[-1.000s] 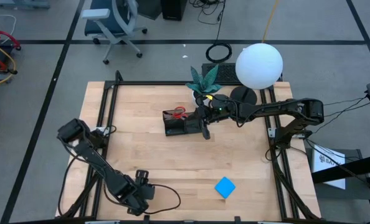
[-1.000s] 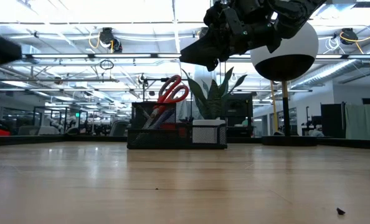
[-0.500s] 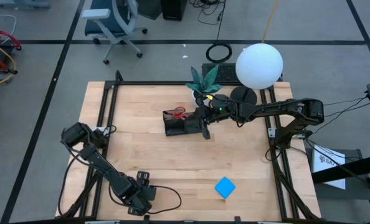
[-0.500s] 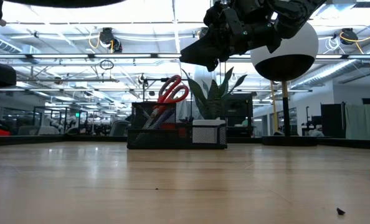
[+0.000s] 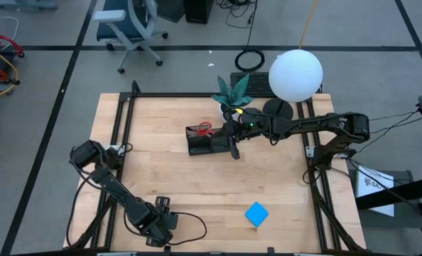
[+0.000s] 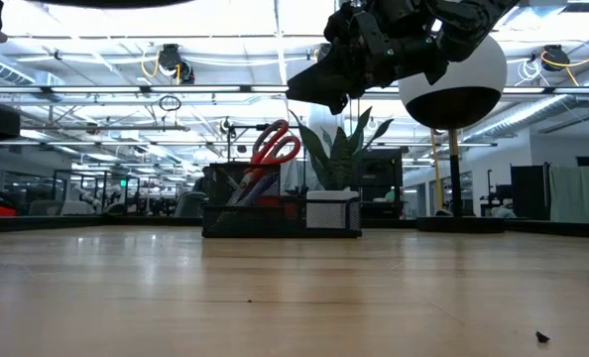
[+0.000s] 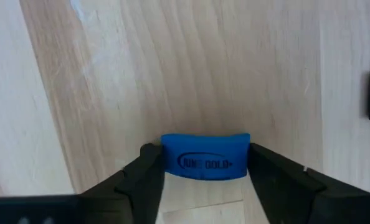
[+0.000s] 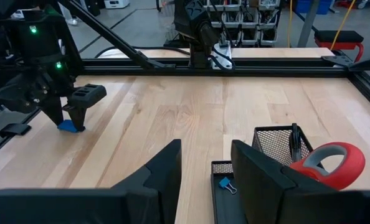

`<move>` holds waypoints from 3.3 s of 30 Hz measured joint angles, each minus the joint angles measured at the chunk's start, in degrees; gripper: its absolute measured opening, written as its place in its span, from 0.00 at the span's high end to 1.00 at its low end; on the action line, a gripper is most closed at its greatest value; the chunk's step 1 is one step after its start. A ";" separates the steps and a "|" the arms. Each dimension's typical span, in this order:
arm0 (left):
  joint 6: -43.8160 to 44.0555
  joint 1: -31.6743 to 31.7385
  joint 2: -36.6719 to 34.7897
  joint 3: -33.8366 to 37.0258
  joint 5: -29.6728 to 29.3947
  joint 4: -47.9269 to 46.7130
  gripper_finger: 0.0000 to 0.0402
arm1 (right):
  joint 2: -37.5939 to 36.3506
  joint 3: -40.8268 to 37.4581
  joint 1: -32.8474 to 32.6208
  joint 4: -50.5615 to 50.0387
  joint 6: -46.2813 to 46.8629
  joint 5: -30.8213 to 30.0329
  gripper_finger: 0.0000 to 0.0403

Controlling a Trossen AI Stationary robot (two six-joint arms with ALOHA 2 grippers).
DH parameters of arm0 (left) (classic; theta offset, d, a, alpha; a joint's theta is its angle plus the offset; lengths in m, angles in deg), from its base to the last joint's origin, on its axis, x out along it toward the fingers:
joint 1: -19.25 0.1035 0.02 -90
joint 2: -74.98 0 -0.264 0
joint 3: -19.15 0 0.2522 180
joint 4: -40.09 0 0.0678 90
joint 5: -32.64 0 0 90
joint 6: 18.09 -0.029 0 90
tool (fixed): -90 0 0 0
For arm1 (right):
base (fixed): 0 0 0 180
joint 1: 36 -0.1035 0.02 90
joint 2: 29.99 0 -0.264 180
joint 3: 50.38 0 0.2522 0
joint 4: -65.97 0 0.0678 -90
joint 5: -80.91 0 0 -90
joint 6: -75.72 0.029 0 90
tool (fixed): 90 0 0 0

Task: Pick and place office supplies into organizer
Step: Put the blue eraser into the black desk organizer

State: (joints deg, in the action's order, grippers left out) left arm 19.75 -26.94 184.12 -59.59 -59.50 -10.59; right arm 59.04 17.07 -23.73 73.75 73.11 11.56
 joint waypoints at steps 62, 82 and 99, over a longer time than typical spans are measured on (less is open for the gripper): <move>-24.53 26.59 -10.43 0.16 -19.39 -7.25 0.87 | -1.19 0.02 -1.17 5.02 1.90 0.48 0.68; -37.73 39.94 -10.47 0.10 -18.92 1.74 0.87 | -10.73 0.00 -2.66 -6.16 1.75 0.35 0.68; -38.89 47.34 -10.48 0.10 -15.12 3.94 0.87 | -10.73 0.00 -3.02 -6.04 1.75 0.23 0.68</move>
State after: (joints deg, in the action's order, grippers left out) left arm -19.14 20.39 173.63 -59.49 -74.62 -6.64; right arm 48.31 17.07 -26.75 67.71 74.86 11.78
